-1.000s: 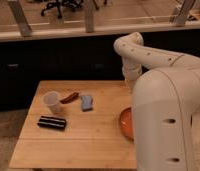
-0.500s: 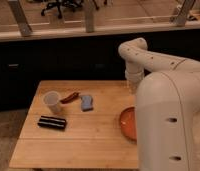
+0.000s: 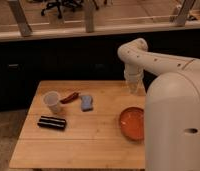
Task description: Knock the bottle over
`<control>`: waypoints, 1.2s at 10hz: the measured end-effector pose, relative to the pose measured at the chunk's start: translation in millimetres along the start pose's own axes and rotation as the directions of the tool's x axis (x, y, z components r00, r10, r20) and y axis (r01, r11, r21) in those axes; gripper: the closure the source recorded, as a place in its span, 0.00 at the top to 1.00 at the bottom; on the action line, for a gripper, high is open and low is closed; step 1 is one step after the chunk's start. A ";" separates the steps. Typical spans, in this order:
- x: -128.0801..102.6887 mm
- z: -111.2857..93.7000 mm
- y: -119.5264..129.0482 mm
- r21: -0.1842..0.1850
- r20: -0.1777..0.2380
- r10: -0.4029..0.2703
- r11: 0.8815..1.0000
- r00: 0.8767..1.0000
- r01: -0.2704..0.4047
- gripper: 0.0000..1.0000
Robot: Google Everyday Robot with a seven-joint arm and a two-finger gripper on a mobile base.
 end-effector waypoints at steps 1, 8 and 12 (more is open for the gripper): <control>1.9 0.3 -3.2 0.006 -0.015 -0.005 1.000 1.000 0.005 0.02; 20.1 3.9 -19.5 -0.003 -0.111 -0.023 1.000 0.994 0.023 0.02; 25.8 7.7 -19.2 -0.012 -0.150 -0.025 1.000 0.988 0.024 0.02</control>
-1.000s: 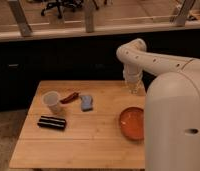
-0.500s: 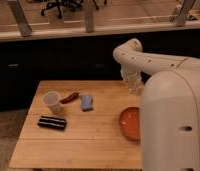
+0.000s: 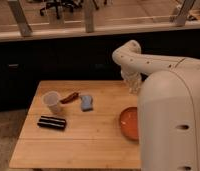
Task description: Knock the bottle over
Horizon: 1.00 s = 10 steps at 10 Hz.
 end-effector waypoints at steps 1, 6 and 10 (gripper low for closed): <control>1.2 0.5 1.1 -0.006 -0.010 0.000 1.000 1.000 0.000 0.02; 3.7 3.4 -1.8 -0.030 -0.092 -0.025 0.999 0.995 0.023 0.02; 16.7 0.6 -5.7 -0.034 -0.141 -0.017 0.999 0.990 0.012 0.02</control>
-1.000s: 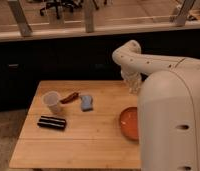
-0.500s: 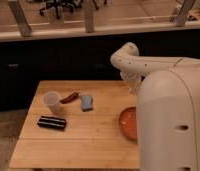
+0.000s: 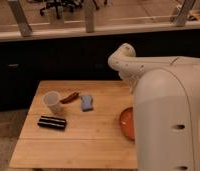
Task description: Knock the bottle over
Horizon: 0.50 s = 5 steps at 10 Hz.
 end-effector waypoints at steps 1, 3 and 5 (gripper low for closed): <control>3.0 0.0 0.3 0.000 -0.006 0.004 1.000 1.000 -0.004 0.02; 11.9 0.5 -1.1 0.001 -0.023 0.011 1.000 1.000 -0.011 0.02; 16.8 2.2 -5.3 0.003 -0.030 0.008 1.000 1.000 -0.008 0.02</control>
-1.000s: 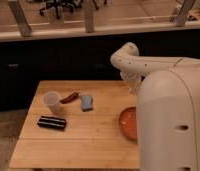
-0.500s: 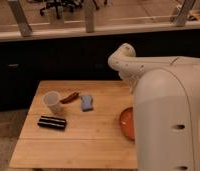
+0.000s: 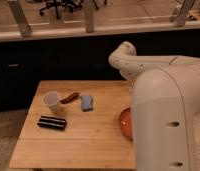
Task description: Knock the bottle over
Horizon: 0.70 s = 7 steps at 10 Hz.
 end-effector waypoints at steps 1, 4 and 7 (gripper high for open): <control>2.2 1.9 -3.1 0.001 -0.004 -0.006 1.000 1.000 0.006 0.02; 7.1 3.0 -15.4 0.004 -0.017 -0.026 1.000 1.000 0.026 0.02; 13.0 3.8 -34.1 0.009 -0.029 -0.048 0.999 0.998 0.049 0.02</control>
